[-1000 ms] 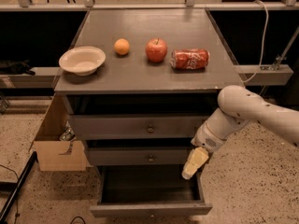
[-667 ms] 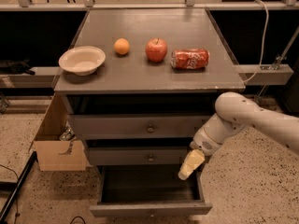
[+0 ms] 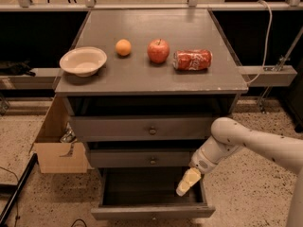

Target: Close bottom drawer

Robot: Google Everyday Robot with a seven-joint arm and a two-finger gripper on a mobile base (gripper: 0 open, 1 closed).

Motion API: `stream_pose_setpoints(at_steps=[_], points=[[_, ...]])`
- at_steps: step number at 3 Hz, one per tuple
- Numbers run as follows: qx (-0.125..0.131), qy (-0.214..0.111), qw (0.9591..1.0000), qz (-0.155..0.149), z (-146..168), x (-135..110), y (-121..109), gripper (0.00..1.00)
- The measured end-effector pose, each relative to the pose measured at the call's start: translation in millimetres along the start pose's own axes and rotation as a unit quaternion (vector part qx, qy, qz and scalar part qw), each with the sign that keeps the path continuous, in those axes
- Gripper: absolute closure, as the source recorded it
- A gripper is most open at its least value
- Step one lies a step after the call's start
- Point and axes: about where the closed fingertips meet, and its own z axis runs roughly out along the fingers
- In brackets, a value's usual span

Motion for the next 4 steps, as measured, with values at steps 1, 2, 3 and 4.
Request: stream_pose_setpoints(at_steps=[1, 2, 3, 4], points=[[-0.004, 0.001, 1.0000, 0.002, 5.2, 2.1, -0.3, 0.00], [0.001, 0.000, 0.9999, -0.013, -0.5, 6.5, 5.5, 0.00], [-0.015, -0.010, 0.9994, -0.031, 3.2, 37.2, 21.5, 0.00], [-0.046, -0.047, 0.9971, -0.039, 15.0, 103.9, 67.5, 0.00]])
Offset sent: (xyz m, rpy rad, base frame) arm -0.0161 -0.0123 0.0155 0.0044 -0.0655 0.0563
